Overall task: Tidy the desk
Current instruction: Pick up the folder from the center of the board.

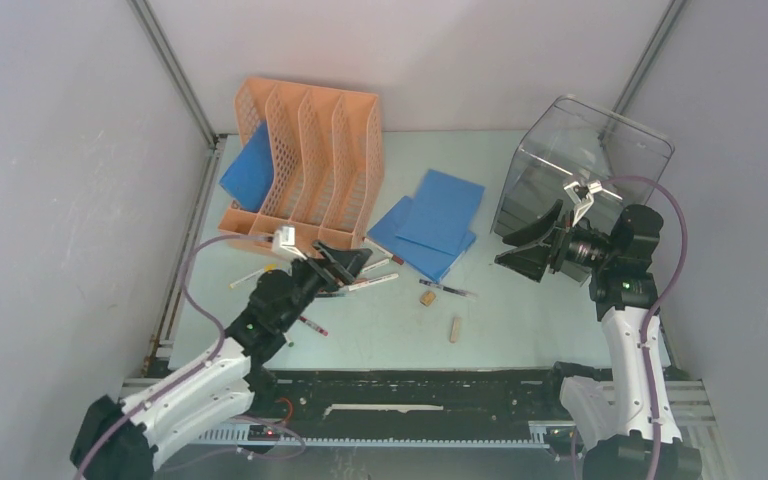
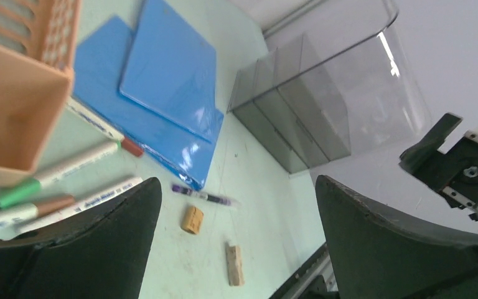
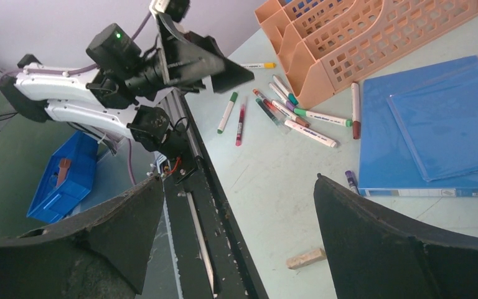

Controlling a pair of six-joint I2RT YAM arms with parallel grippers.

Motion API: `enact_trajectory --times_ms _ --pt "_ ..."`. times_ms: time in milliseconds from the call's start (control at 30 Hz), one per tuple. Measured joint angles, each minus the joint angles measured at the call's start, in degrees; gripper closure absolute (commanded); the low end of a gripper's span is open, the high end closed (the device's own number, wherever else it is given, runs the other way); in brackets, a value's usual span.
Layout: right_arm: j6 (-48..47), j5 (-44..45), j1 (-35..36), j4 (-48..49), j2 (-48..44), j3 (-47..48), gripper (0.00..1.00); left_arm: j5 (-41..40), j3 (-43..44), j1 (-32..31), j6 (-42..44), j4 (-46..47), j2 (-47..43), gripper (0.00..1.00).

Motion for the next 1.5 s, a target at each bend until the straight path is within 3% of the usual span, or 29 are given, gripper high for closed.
enact_trajectory --times_ms 200,433,567,867,1300,1500 --pt "0.0 0.0 -0.1 0.0 0.0 0.0 0.03 -9.0 1.2 -10.6 -6.0 4.6 13.1 0.00" --pt "-0.4 0.0 -0.2 0.0 0.0 0.0 0.03 -13.8 8.5 -16.7 -12.2 6.4 29.6 0.01" --pt "-0.4 0.0 -0.2 -0.1 0.0 0.0 0.03 -15.6 12.0 -19.2 -15.0 8.4 36.0 0.10" --pt "-0.5 0.0 -0.3 -0.2 0.0 0.0 0.03 -15.3 14.3 -20.2 -21.7 18.4 51.3 0.33" --pt "-0.5 0.0 -0.3 -0.5 0.0 0.0 0.03 -15.6 15.9 -20.2 -26.9 27.2 60.8 0.45" --pt "-0.5 0.0 -0.3 -0.5 0.0 0.0 0.03 -15.6 15.9 -19.9 -28.9 29.0 64.0 0.45"
